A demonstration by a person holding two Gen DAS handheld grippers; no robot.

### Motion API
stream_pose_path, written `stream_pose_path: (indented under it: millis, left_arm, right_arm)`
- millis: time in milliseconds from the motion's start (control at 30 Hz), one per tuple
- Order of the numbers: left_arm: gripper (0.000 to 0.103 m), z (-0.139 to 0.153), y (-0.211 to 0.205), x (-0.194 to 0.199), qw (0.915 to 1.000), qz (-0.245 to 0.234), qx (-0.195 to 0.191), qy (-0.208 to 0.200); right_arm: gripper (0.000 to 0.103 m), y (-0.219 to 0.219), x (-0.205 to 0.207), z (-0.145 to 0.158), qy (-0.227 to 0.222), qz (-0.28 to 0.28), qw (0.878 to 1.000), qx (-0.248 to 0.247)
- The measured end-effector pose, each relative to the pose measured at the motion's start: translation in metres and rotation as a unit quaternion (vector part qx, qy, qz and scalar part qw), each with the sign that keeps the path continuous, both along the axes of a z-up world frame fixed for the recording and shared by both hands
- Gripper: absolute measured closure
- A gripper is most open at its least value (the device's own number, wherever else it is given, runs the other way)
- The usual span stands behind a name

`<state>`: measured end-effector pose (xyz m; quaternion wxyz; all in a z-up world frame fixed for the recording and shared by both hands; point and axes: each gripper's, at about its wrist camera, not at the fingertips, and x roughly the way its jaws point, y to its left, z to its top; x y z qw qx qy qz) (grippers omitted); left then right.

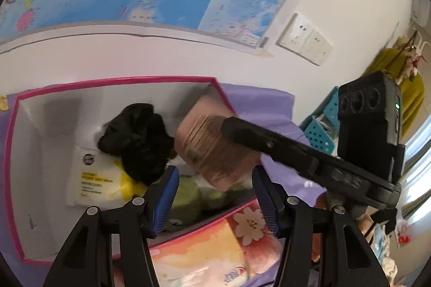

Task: Organize soft objects
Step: 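Lift the peach pouch into the pink box and release it, then reach the right gripper to the clear plastic packet and grasp it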

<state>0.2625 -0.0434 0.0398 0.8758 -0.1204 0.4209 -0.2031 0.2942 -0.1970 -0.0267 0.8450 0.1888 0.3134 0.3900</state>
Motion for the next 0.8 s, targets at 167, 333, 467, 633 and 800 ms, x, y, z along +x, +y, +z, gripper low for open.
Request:
stream_pose_path:
  millis: [167, 333, 467, 633, 800]
  left_arm:
    - [0.046, 0.003, 0.006, -0.016, 0.9994, 0.015, 0.024, -0.019]
    - [0.045, 0.011, 0.015, -0.047, 0.9979, 0.013, 0.039, -0.050]
    - [0.045, 0.016, 0.023, -0.071, 0.9976, 0.010, 0.035, -0.059]
    - [0.045, 0.021, 0.034, -0.109, 0.9968, 0.005, 0.028, -0.074]
    - [0.044, 0.015, 0.038, -0.140, 0.9964, -0.001, 0.040, -0.074]
  right_arm:
    - [0.068, -0.004, 0.004, -0.007, 0.000, -0.040, 0.998, -0.041]
    - [0.068, -0.016, -0.023, 0.000, -0.025, -0.026, 0.998, -0.041]
    - [0.068, -0.019, -0.053, 0.008, -0.043, -0.006, 0.998, -0.052]
    - [0.068, -0.028, -0.093, 0.012, -0.053, 0.036, 0.997, -0.041]
    - [0.068, -0.033, -0.127, 0.006, -0.050, 0.058, 0.996, -0.048]
